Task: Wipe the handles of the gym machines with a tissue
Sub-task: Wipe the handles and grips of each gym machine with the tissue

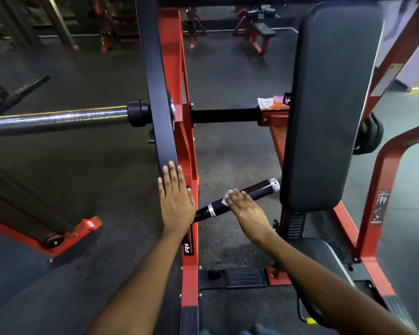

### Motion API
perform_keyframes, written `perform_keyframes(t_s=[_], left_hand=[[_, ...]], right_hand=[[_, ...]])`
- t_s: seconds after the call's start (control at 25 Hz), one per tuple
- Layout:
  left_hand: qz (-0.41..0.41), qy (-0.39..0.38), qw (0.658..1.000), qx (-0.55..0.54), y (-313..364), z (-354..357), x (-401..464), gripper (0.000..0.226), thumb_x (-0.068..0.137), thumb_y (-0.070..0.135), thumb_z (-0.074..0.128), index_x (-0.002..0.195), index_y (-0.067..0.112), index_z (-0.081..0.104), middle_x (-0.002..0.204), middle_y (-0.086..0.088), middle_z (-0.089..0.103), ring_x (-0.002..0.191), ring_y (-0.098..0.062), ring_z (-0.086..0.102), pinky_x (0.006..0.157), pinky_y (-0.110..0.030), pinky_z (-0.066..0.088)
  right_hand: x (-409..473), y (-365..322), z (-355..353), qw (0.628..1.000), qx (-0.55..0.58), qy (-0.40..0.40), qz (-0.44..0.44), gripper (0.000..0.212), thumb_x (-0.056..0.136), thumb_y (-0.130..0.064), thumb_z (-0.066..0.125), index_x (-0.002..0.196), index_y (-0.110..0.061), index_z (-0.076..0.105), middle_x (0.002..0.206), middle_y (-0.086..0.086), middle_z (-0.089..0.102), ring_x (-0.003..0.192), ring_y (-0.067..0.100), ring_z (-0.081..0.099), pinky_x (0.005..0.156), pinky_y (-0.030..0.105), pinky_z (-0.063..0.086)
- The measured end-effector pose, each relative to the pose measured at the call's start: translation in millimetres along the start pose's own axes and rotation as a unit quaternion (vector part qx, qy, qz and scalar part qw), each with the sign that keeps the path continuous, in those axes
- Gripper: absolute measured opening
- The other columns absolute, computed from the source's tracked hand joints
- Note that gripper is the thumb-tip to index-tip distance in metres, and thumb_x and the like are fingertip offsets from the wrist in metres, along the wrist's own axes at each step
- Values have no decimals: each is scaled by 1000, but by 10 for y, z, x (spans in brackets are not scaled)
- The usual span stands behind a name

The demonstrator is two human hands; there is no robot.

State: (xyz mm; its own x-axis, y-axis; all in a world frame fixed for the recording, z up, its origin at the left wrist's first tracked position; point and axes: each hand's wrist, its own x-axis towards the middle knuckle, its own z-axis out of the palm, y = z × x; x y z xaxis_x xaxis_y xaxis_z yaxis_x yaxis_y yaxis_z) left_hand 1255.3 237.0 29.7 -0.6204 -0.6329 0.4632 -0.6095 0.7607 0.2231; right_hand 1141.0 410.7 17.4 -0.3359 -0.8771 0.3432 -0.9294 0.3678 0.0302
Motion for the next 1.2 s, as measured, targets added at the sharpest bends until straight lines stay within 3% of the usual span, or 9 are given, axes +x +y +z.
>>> perform_keyframes(t_s=[0.16, 0.24, 0.4, 0.52, 0.6, 0.84, 0.96, 1.08, 1.2], left_hand=[[6, -2, 1000, -3, 6, -9, 6, 64, 95, 22, 30, 153, 0, 10, 161, -19, 7, 149, -34, 7, 120, -50, 14], [7, -3, 1000, 0, -10, -12, 7, 65, 95, 21, 30, 153, 1, 8, 161, -19, 4, 149, -33, 4, 121, -49, 12], [17, -2, 1000, 0, -31, -22, -27, 66, 94, 19, 30, 153, 1, 7, 161, -19, 1, 149, -33, 1, 121, -49, 10], [18, -2, 1000, -2, -16, -28, -11, 65, 94, 19, 27, 153, 1, 6, 161, -19, 1, 149, -33, 1, 121, -49, 9], [18, 1, 1000, -7, -33, -13, -7, 63, 96, 21, 24, 153, 1, 7, 161, -19, 3, 149, -33, 2, 121, -49, 9], [-20, 3, 1000, -8, -25, -17, -24, 68, 96, 16, 40, 153, -2, 7, 160, -22, 1, 149, -33, 0, 121, -46, 8], [-19, -7, 1000, 1, -16, -17, -8, 72, 94, 14, 43, 152, -3, 5, 159, -23, -2, 149, -35, -1, 121, -46, 9], [-20, -14, 1000, 6, -9, -16, -13, 74, 94, 13, 45, 152, -3, 2, 159, -24, -4, 149, -35, -2, 121, -47, 10], [-18, -14, 1000, 3, -11, -19, -25, 74, 93, 12, 47, 152, -4, 6, 159, -24, 0, 149, -35, 0, 121, -48, 13]], right_hand=[[-205, 566, -196, 985, 51, 46, 156, 48, 80, 7, 39, 125, 2, 57, 131, 19, 54, 123, 38, 50, 104, 50, 29], [-146, 336, -139, 981, 58, 52, 178, 50, 73, 17, 54, 121, 4, 59, 126, 21, 58, 117, 38, 55, 102, 50, 32], [-6, -68, -77, 997, 69, -13, -21, 41, 77, 3, 61, 118, -1, 63, 120, 16, 63, 112, 31, 60, 102, 40, 37], [-112, 536, -289, 993, 53, -3, 109, 31, 95, -9, 48, 123, -7, 60, 128, 7, 57, 122, 22, 51, 105, 27, 35], [-150, 600, -277, 976, 89, 42, 193, 34, 92, -2, 47, 123, -5, 60, 129, 11, 56, 123, 27, 50, 105, 31, 36], [34, -228, -3, 992, 120, -24, -13, 38, 86, -5, 54, 123, -9, 61, 128, 9, 59, 120, 24, 56, 106, 33, 33], [-134, 436, -105, 993, 70, 17, 93, 48, 91, -8, 28, 132, -6, 52, 139, 11, 49, 132, 28, 43, 111, 47, 31], [-73, 188, -36, 984, 91, 15, 155, 45, 83, 8, 43, 125, -1, 57, 129, 17, 56, 122, 35, 51, 102, 51, 42], [129, -477, 37, 995, 91, -30, -30, 40, 73, 7, 58, 110, -3, 68, 112, 13, 67, 104, 27, 64, 96, 37, 49]])
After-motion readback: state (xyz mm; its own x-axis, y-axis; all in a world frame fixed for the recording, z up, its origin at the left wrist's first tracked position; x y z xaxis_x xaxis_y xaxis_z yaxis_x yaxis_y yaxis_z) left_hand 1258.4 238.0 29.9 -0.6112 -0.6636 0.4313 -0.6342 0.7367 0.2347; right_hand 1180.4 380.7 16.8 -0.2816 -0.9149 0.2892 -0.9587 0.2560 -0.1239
